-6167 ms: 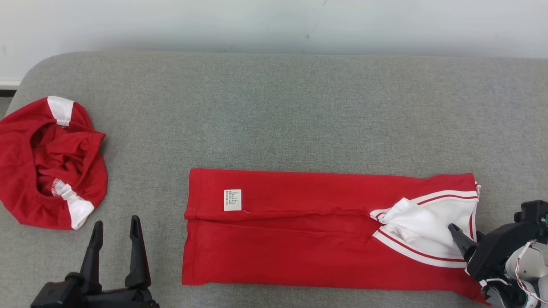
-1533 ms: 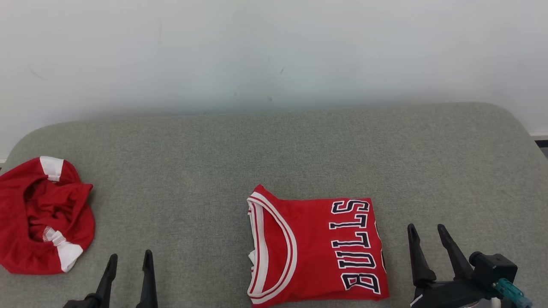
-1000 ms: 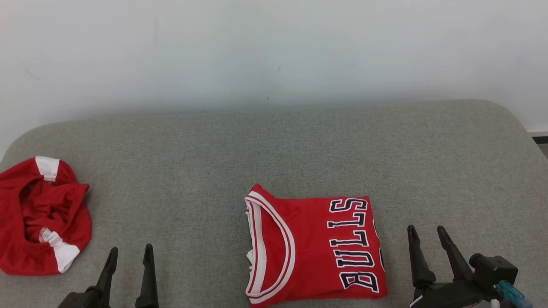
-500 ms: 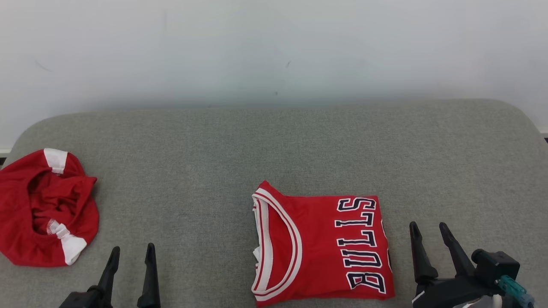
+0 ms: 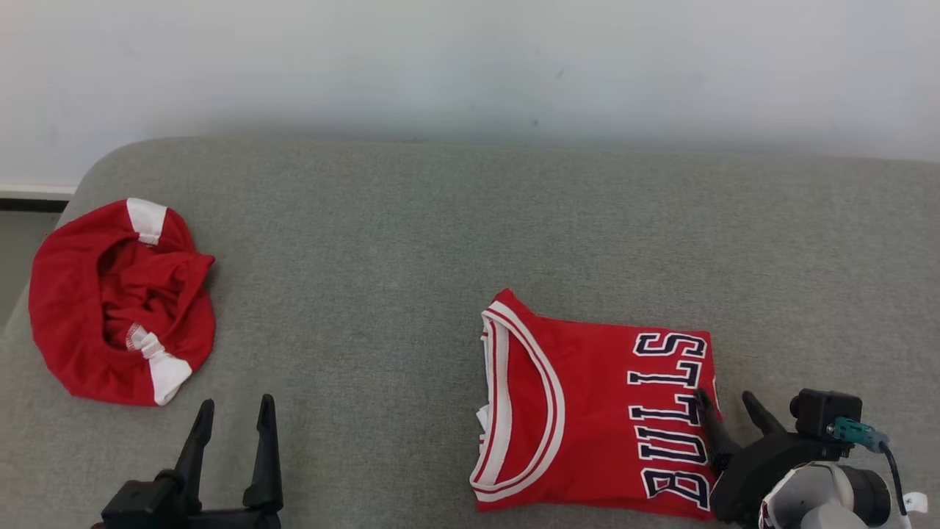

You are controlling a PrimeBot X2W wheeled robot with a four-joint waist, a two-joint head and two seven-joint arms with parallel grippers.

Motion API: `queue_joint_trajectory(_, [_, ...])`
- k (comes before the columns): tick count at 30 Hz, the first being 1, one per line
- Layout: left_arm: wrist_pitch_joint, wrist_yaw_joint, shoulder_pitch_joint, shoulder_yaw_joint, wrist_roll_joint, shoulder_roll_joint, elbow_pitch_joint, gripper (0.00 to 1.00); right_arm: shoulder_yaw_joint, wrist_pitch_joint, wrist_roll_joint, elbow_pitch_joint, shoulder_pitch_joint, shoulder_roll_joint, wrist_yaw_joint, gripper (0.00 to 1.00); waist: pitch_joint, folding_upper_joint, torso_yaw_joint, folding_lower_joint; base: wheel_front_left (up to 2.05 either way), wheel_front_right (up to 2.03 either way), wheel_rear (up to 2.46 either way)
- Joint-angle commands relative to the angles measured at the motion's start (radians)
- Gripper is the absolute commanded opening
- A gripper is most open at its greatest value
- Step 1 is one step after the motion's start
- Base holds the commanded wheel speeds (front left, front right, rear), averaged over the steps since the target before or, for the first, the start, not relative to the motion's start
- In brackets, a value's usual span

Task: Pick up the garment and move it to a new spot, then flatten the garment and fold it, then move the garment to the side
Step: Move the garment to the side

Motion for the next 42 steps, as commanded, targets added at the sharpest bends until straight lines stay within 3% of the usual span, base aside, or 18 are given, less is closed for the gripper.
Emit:
queue_joint_trajectory(1, [-0.001,0.0,-0.016,0.001,-0.014,0.0,0.0,1.0,-0.005,0.013,0.0,0.015,-0.003,-0.002,-0.003,1.0,0.031,0.0,0.036,-0.0001,0.0,0.0,0.0])
queue_joint_trajectory(9, [-0.001,-0.006,-0.021,0.004,-0.018,0.0,0.004,1.0,0.024,0.194,0.002,0.124,-0.005,0.02,0.0,1.0,0.05,0.0,0.067,-0.0001,0.0,0.0,0.0])
queue_joint_trajectory(10, [-0.001,-0.005,-0.021,0.006,-0.018,0.0,0.003,1.0,0.037,0.207,0.003,0.124,-0.004,0.019,0.0,0.38,0.052,0.0,0.066,-0.0001,0.0,0.0,0.0])
queue_joint_trajectory(11, [-0.001,-0.005,-0.021,0.008,-0.018,0.0,0.002,1.0,0.055,0.218,-0.001,0.119,-0.008,0.012,0.0,0.0,0.054,0.0,0.063,-0.0001,0.0,0.0,0.0])
queue_joint_trajectory(18, [-0.001,-0.004,-0.037,0.01,-0.017,0.0,-0.019,1.0,0.178,0.254,-0.03,0.056,-0.085,-0.114,-0.003,0.0,0.081,0.0,0.023,-0.0001,0.0,0.0,0.0])
queue_joint_trajectory(27, [0.0,-0.004,-0.069,0.013,0.002,0.0,-0.084,1.0,0.318,0.232,-0.037,0.006,-0.285,-0.235,-0.003,0.0,0.166,0.0,-0.088,-0.0001,0.0,0.0,0.0])
queue_joint_trajectory(42, [-0.001,-0.034,-0.208,0.004,0.069,0.007,-0.208,1.0,0.264,0.099,-0.081,0.133,-0.577,-0.372,-0.003,0.0,0.359,0.0,-0.274,-0.0001,0.0,0.0,0.0])
